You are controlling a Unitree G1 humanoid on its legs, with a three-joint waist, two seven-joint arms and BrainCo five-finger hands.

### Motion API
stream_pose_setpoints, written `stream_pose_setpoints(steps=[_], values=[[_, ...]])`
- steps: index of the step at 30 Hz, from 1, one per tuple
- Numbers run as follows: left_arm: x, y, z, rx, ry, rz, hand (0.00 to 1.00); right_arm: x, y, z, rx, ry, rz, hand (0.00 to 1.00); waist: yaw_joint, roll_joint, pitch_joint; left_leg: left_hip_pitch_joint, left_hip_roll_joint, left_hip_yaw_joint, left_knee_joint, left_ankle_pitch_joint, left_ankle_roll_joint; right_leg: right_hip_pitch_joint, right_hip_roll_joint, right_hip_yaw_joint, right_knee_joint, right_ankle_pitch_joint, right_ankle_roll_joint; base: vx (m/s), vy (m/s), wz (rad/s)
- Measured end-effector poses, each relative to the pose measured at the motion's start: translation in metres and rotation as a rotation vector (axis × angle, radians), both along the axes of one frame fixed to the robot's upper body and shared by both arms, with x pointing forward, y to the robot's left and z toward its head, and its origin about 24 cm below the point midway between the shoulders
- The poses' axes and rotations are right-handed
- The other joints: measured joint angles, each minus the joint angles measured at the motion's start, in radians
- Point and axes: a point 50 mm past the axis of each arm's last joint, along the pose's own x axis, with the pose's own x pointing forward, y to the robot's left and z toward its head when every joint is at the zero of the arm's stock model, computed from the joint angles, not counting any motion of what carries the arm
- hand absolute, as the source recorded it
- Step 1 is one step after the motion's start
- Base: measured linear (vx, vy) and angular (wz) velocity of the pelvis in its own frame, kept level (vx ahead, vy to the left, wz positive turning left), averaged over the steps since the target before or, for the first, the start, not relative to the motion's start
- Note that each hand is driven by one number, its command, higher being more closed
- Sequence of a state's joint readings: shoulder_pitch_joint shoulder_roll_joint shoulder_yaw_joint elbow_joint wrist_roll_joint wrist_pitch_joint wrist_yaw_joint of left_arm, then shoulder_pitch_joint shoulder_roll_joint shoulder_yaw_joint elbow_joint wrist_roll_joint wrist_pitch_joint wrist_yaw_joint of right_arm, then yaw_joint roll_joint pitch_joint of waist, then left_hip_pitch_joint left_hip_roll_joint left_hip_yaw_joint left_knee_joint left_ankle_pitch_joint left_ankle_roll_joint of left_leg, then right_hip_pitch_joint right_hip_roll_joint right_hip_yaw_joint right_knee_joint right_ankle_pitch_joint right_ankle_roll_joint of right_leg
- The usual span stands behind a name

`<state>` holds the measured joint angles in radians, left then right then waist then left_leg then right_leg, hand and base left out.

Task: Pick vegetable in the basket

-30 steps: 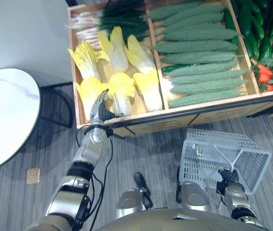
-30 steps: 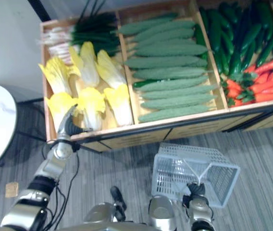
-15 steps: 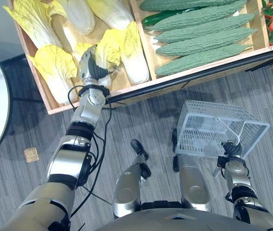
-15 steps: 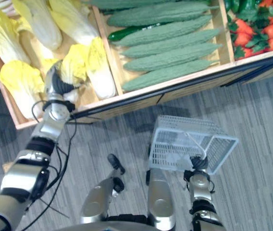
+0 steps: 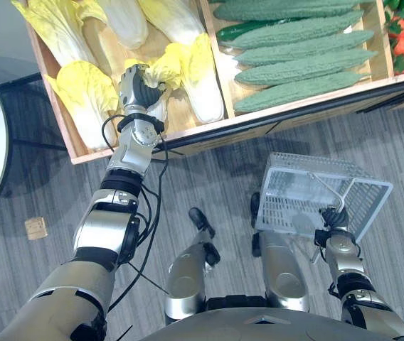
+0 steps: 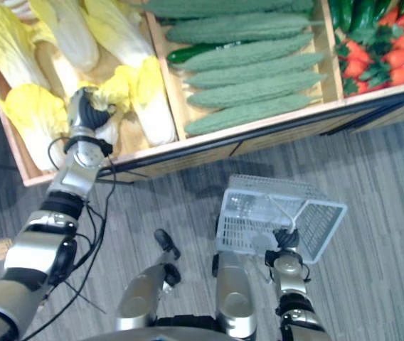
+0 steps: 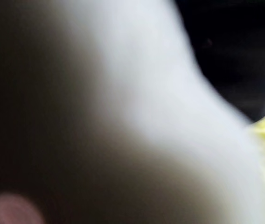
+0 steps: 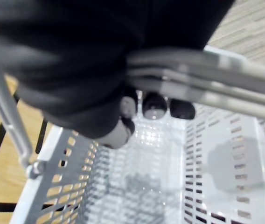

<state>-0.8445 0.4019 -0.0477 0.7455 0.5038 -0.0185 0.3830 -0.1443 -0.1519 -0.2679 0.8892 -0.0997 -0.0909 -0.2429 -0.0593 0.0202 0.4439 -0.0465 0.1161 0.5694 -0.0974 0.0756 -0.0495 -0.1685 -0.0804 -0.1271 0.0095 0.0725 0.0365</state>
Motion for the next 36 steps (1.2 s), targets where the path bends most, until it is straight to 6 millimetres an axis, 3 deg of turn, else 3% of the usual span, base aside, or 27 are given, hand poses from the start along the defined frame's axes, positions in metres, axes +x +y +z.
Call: stream_pose_setpoints(steps=[4,5,8,10,12,13,15,17,18,21,22,23,24,25,26,27,29,31,33,34,35,36], values=[[-0.011,0.015,0.044,0.121,-0.155,0.037,1.00,-0.020,-0.002,-0.012,0.049,0.044,-0.056,1.00,0.006,0.000,-0.028,0.030,0.001,-0.028,0.000,0.000,0.000,0.049,0.000,-0.031,-0.003,-0.007,0.000,0.04,-0.008,0.24],[-0.015,0.014,0.053,0.163,-0.198,0.037,1.00,-0.035,-0.001,-0.020,0.063,0.080,-0.067,1.00,0.010,0.001,-0.065,0.032,0.000,-0.035,0.000,0.000,0.000,0.060,-0.003,-0.042,-0.003,-0.018,0.003,0.06,-0.008,0.33],[-0.031,-0.002,0.071,0.253,-0.321,-0.020,1.00,-0.070,0.005,-0.035,0.118,0.142,-0.126,1.00,0.010,-0.001,-0.140,0.057,-0.002,-0.060,0.000,-0.007,-0.008,0.096,-0.008,-0.061,0.005,-0.046,0.005,0.06,-0.005,0.27],[-0.042,-0.017,0.067,0.288,-0.363,-0.096,1.00,-0.080,0.008,-0.037,0.133,0.146,-0.145,1.00,0.008,0.001,-0.165,0.083,-0.001,-0.052,0.000,-0.017,-0.013,0.107,-0.008,-0.052,0.026,-0.062,0.006,0.03,0.006,-0.11],[-0.060,-0.030,0.045,0.246,-0.366,-0.200,1.00,-0.075,0.012,-0.028,0.134,0.083,-0.131,1.00,0.013,0.005,-0.184,0.123,-0.001,0.020,0.000,-0.042,-0.018,0.085,-0.013,-0.029,0.079,-0.088,0.001,-0.01,0.013,-0.75],[-0.065,-0.034,0.037,0.221,-0.356,-0.230,1.00,-0.071,0.012,-0.025,0.128,0.064,-0.119,1.00,0.011,0.007,-0.186,0.133,0.001,0.048,0.001,-0.038,-0.011,0.071,-0.023,-0.059,0.088,-0.124,-0.021,-0.02,0.031,-1.16],[-0.093,-0.049,-0.003,0.120,-0.286,-0.339,1.00,-0.050,0.018,-0.007,0.103,-0.030,-0.051,1.00,0.012,0.018,-0.196,0.154,0.033,0.185,0.056,-0.081,-0.002,0.072,-0.159,-0.460,0.192,-0.179,-0.126,0.04,0.051,-1.65],[-0.114,-0.055,-0.031,0.077,-0.208,-0.388,1.00,-0.036,0.027,0.004,0.089,-0.087,0.004,1.00,0.021,0.002,-0.208,0.190,0.041,0.307,0.085,-0.108,-0.018,0.074,-0.240,-0.635,0.260,-0.152,-0.134,0.13,-0.024,-2.14],[-0.130,-0.067,-0.058,0.017,-0.108,-0.451,1.00,-0.025,0.035,0.015,0.040,-0.124,0.085,1.00,0.018,-0.005,-0.214,0.232,0.058,0.414,0.117,-0.123,-0.036,0.070,-0.233,-0.651,0.263,-0.115,-0.056,0.14,-0.080,-2.14],[-0.148,-0.106,-0.089,-0.105,0.035,-0.604,1.00,-0.021,0.040,0.029,0.014,-0.185,0.126,1.00,-0.008,0.010,-0.225,0.275,0.120,0.516,0.207,-0.142,-0.063,0.059,-0.149,-0.540,0.222,-0.113,-0.050,0.20,-0.176,-1.55],[-0.153,-0.123,-0.103,-0.150,0.102,-0.675,1.00,-0.019,0.044,0.035,0.013,-0.212,0.149,1.00,-0.007,0.007,-0.237,0.276,0.182,0.532,0.333,-0.158,-0.056,0.041,-0.117,-0.472,0.217,-0.122,-0.062,0.20,-0.247,-1.75],[-0.155,-0.137,-0.117,-0.192,0.175,-0.727,1.00,-0.014,0.048,0.044,0.006,-0.255,0.170,1.00,-0.007,0.007,-0.240,0.272,0.249,0.503,0.480,-0.152,-0.040,0.033,-0.087,-0.405,0.212,-0.129,-0.075,0.23,-0.290,-1.80],[-0.157,-0.143,-0.124,-0.219,0.216,-0.747,1.00,-0.012,0.052,0.048,0.009,-0.274,0.192,1.00,-0.011,0.010,-0.240,0.264,0.280,0.459,0.552,-0.140,-0.002,0.033,-0.063,-0.363,0.207,-0.132,-0.081,0.15,-0.201,-1.96],[-0.159,-0.153,-0.138,-0.254,0.293,-0.770,1.00,-0.008,0.061,0.056,0.011,-0.304,0.240,1.00,-0.011,0.018,-0.245,0.218,0.310,0.297,0.682,-0.129,0.086,0.033,-0.023,-0.279,0.197,-0.137,-0.095,0.15,-0.088,-2.23],[-0.162,-0.163,-0.151,-0.279,0.356,-0.783,1.00,-0.005,0.068,0.060,0.004,-0.317,0.305,1.00,0.001,0.023,-0.247,0.159,0.242,0.060,0.724,-0.212,0.046,0.027,0.006,-0.182,0.193,-0.145,-0.108,0.21,-0.030,-2.69],[-0.165,-0.167,-0.159,-0.284,0.393,-0.789,1.00,-0.001,0.076,0.063,0.010,-0.327,0.354,1.00,0.012,0.028,-0.251,0.123,0.175,-0.088,0.732,-0.274,0.039,0.026,0.034,-0.110,0.186,-0.153,-0.125,0.20,0.032,-2.34],[-0.171,-0.173,-0.173,-0.279,0.460,-0.803,1.00,0.002,0.096,0.066,0.047,-0.346,0.435,1.00,0.025,0.028,-0.251,0.037,0.088,-0.280,0.752,-0.379,0.050,0.032,0.081,0.011,0.183,-0.164,-0.149,0.22,0.039,-2.18],[-0.177,-0.180,-0.184,-0.269,0.514,-0.823,1.00,0.004,0.109,0.071,0.072,-0.368,0.486,1.00,0.028,0.021,-0.247,-0.055,0.040,-0.385,0.734,-0.419,0.043,0.047,0.099,0.105,0.181,-0.168,-0.146,0.20,0.068,-1.86],[-0.185,-0.190,-0.194,-0.265,0.567,-0.852,1.00,0.011,0.122,0.083,0.100,-0.426,0.533,1.00,0.052,0.016,-0.243,-0.143,-0.015,-0.488,0.622,-0.410,0.019,0.060,0.108,0.229,0.175,-0.173,-0.136,0.19,0.169,-1.68],[-0.187,-0.195,-0.195,-0.269,0.574,-0.863,1.00,0.015,0.129,0.090,0.122,-0.457,0.555,1.00,0.059,0.021,-0.242,-0.171,-0.038,-0.540,0.508,-0.364,-0.009,0.069,0.111,0.284,0.175,-0.185,-0.118,0.19,0.235,-1.35],[-0.187,-0.198,-0.193,-0.280,0.570,-0.867,1.00,0.017,0.133,0.095,0.140,-0.481,0.566,1.00,0.060,0.040,-0.243,-0.173,-0.037,-0.567,0.384,-0.311,-0.027,0.074,0.123,0.307,0.185,-0.199,-0.095,0.21,0.260,-1.53],[-0.186,-0.199,-0.194,-0.282,0.575,-0.865,1.00,0.017,0.137,0.099,0.167,-0.502,0.576,1.00,0.076,0.051,-0.241,-0.128,-0.026,-0.557,0.339,-0.176,-0.028,0.097,0.138,0.351,0.193,-0.214,-0.072,0.31,0.328,-1.06]])
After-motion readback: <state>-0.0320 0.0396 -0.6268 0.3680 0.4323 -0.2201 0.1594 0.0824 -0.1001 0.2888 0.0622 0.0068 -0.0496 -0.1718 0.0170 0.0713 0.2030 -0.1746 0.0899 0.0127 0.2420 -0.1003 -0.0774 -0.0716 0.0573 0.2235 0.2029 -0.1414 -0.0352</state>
